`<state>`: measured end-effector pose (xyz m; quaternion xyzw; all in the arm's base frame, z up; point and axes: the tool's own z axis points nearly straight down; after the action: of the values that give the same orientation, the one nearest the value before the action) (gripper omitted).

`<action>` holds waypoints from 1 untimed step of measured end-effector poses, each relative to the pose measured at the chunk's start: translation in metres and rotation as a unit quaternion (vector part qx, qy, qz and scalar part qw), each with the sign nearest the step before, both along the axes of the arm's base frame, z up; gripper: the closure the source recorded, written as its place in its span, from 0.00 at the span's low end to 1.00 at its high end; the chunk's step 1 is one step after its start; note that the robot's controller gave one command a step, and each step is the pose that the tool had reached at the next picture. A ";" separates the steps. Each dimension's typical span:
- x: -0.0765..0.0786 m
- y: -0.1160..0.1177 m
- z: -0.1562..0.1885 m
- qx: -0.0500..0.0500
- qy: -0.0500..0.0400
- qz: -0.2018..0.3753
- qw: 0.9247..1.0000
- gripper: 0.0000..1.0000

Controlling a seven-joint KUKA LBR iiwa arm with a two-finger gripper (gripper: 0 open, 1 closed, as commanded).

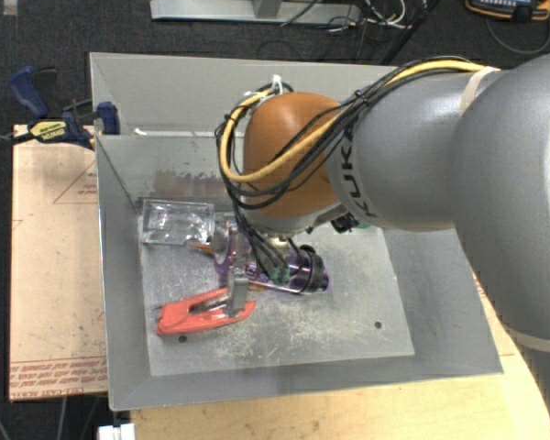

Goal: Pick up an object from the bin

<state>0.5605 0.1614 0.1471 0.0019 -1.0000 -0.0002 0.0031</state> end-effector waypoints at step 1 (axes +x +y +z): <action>0.001 -0.001 0.004 0.000 -0.003 -0.001 1.000 0.00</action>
Offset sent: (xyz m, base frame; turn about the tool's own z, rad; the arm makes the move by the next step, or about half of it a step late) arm 0.0199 -0.0022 0.0403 0.0017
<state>0.5617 0.1607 0.1516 0.0005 -1.0000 -0.0007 0.0001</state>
